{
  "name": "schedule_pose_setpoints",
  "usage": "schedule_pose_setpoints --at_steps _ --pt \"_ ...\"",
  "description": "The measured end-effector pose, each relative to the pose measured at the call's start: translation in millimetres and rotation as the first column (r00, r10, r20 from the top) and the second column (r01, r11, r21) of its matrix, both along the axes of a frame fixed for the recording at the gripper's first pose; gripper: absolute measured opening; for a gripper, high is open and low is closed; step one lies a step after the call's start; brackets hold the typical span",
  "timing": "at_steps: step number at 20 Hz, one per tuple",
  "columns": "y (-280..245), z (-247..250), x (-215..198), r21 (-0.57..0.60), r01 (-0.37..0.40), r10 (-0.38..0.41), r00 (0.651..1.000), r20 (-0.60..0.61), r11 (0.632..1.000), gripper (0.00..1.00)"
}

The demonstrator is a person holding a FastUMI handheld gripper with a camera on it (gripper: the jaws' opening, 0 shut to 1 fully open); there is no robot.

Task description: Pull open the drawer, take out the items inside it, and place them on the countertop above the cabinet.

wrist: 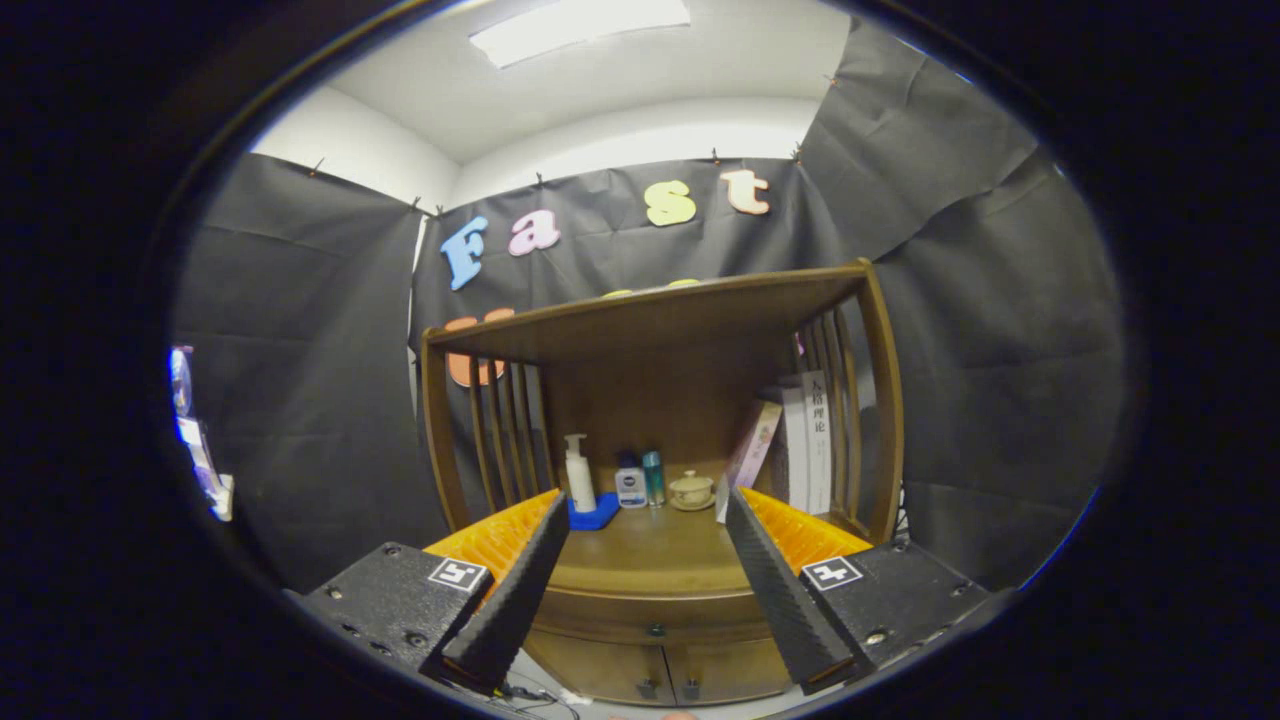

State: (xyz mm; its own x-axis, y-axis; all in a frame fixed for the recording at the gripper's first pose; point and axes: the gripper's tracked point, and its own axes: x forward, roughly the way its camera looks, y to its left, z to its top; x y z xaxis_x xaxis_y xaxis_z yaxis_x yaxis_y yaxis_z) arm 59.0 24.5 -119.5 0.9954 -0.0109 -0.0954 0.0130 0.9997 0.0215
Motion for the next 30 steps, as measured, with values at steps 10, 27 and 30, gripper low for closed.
schedule_pose_setpoints --at_steps 10,27,30 --pt "13 -112 35 -0.019 -0.014 0.012 0.993 -0.116 1.0 0.99" --pt "-4 -262 84 -0.113 0.034 -0.065 0.957 -0.283 0.993 0.73" --pt "-10 -279 87 -0.103 0.067 -0.096 0.947 -0.306 0.992 0.65"
